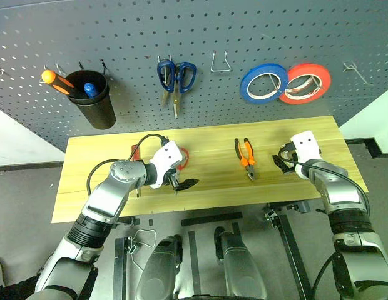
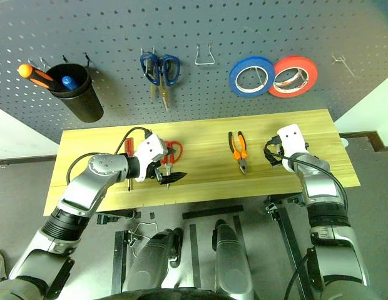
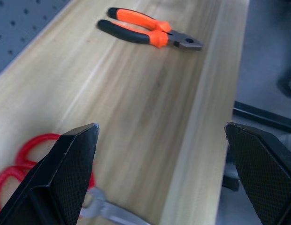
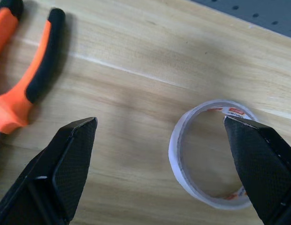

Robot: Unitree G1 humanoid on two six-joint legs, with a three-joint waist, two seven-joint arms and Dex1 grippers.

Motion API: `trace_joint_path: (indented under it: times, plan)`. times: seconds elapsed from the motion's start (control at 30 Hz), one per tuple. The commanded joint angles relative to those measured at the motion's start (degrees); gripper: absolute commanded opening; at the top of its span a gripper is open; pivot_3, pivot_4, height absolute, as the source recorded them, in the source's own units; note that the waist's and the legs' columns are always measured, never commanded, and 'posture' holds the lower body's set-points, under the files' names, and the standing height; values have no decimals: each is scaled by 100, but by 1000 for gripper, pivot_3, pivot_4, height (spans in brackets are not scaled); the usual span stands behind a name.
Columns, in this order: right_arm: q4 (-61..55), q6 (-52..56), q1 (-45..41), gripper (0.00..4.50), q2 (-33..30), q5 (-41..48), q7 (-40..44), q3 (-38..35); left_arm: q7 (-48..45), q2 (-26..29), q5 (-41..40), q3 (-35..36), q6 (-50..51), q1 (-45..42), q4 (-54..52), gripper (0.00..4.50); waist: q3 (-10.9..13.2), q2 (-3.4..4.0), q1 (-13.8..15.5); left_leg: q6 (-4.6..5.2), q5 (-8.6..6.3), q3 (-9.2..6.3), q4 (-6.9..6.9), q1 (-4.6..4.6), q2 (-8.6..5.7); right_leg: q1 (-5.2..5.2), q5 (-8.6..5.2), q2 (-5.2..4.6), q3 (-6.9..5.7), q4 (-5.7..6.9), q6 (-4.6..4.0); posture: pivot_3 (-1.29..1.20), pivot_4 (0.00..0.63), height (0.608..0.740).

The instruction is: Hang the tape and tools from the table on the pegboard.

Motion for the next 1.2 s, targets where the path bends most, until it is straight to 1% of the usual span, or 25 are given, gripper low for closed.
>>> trace_joint_path:
  times: [0.03,0.17,0.3,0.47,0.7,0.87,1.0,1.2]
  plan:
    - [507,-267,-312,4500,-193,-56,-10,-113,22,51,-197,142,100,-30,-297,4487,43,-4,1,0,0,0,0,-2,0,-3,0,0,0,0,0,61,408,740]
    - [1225,-637,-611,4500,-309,-195,-71,-68,37,129,-261,158,202,-44,-373,4487,78,0,8,-1,1,0,-1,-26,0,-24,0,0,-3,0,0,67,409,740]
    - [1751,-731,-793,4500,-376,-262,1,-6,38,231,-302,159,256,-5,-516,4487,82,-4,11,-19,12,4,11,-93,-7,-103,2,-7,-8,29,2,70,409,740]
    - [2226,-506,-944,4500,-364,-242,376,49,-11,412,-381,212,307,85,-668,4487,92,-4,13,-19,12,3,9,-95,-7,-103,2,-9,-12,24,2,80,408,740]
    - [2515,-364,-1050,4500,-398,-284,857,166,79,504,-449,198,390,104,-775,4487,94,-8,14,-19,11,2,10,-93,-9,-102,2,-10,-12,23,2,81,411,740]
    - [2740,-138,-1058,4500,-341,-189,1507,227,131,618,-418,98,568,94,-1221,4487,102,-23,15,-19,11,0,10,-93,-9,-99,2,-10,-12,20,2,88,412,740]
    - [2934,-227,-1069,4500,-268,-264,1851,349,148,663,-481,166,728,76,-1434,4487,108,-34,16,-19,11,-1,10,-87,-9,-91,2,-10,-13,17,2,102,411,740]
    - [3344,-412,-1190,4500,-217,-286,1827,307,187,786,-568,231,858,82,-1607,4487,117,-69,18,-22,13,-4,11,-83,-9,-86,2,-10,-14,17,2,116,407,740]
